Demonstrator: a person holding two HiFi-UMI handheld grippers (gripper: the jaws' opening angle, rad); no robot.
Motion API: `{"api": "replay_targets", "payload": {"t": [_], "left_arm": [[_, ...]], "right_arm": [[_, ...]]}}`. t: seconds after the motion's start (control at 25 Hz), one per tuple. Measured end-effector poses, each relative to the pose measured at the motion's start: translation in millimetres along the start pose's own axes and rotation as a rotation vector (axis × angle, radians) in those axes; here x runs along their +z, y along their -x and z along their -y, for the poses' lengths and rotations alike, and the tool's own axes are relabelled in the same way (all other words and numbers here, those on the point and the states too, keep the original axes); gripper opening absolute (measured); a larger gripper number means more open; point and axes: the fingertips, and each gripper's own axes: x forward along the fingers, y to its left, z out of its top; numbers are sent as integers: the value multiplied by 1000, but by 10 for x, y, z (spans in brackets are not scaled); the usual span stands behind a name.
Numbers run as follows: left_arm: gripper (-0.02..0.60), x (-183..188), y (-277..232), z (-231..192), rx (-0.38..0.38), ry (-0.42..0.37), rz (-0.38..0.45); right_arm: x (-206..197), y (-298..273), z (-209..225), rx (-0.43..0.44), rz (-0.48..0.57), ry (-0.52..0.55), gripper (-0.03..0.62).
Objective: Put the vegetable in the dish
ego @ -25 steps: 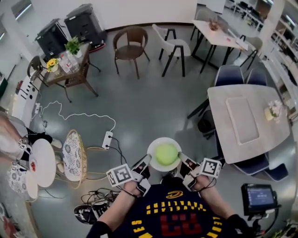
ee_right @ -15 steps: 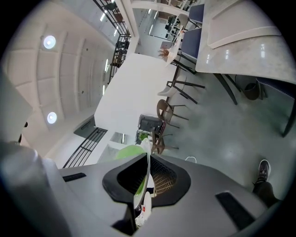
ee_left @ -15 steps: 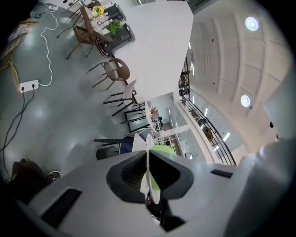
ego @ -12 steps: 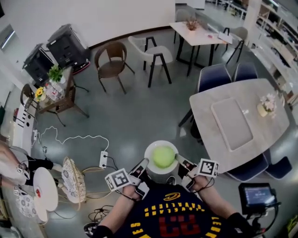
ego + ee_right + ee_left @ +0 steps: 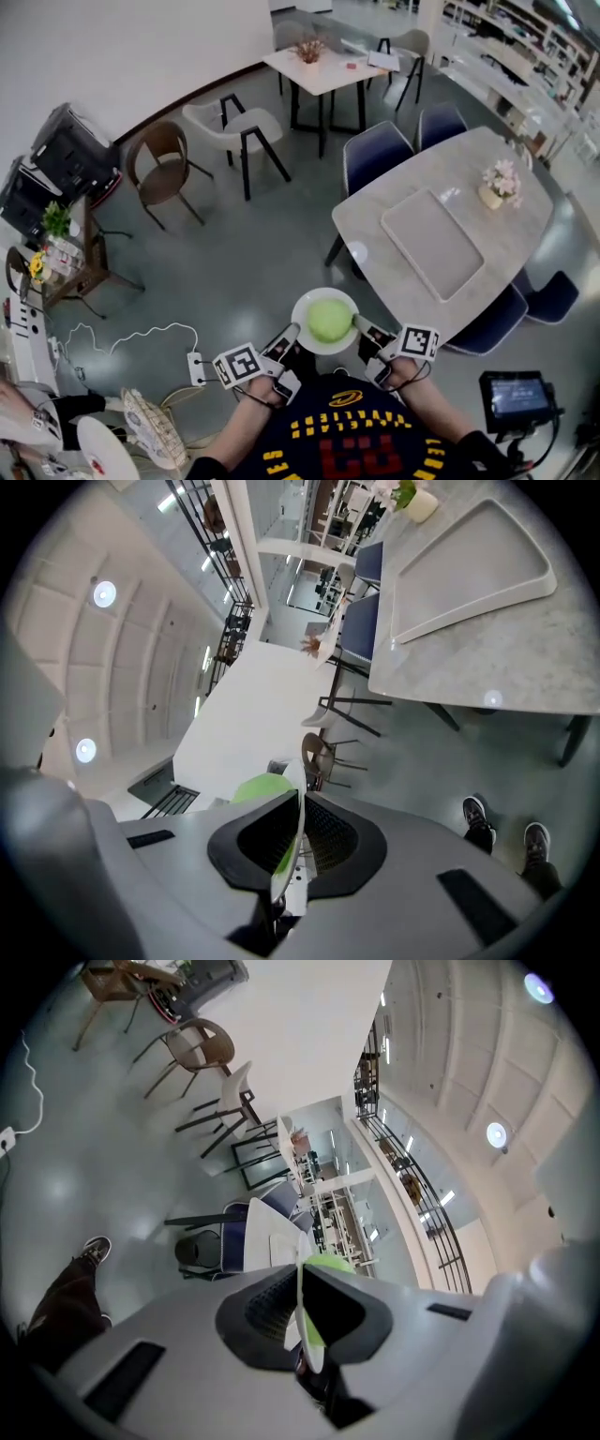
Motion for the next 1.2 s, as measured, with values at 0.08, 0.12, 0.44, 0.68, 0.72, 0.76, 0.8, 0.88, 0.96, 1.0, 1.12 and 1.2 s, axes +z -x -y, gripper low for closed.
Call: {"api": "replay_targets", "payload": {"t": [0.08,0.12,0.44,0.68,0.72,0.76,0.8,0.88,0.96,1.0,1.12,1.2], "left_arm": [[18,138,-229,-1,-19,4,-46],[18,212,-344,14,-34,7,-68],[18,947,-1025,104,-84,-61,-255],[18,1192,-1475,119,-136,-71,-392],[18,1210,-1551,137,-145,-72,-419],[18,1222,-1615,146,-150,-75,-449],[18,1230,-1669,140,-148,-81,-480],[18,1243,-1798,156,-159,-85,-530],[18,1225,-1978,228,-186,-82,-559],[18,1205,-2069,258,-187,-85,-571],[18,1183,-2346,348,-180,-134,-614],[18,1215,-2533,366,-150,-186,-634]], "right_arm": [[129,-25,126,-74,44,-61,21],[195,-40,182,-110,65,-86,21],[747,-471,166,-168,234,-107,21],[992,-592,203,-210,361,-93,21],[1018,-591,215,-220,384,-108,21],[1036,-582,227,-233,406,-116,21],[1052,-570,238,-249,426,-115,21],[1109,-557,262,-273,463,-115,21],[1233,-526,311,-282,491,-110,21],[1308,-495,346,-284,502,-103,21],[1528,-431,454,-272,552,-106,21],[1643,-396,551,-275,596,-175,21]]}}
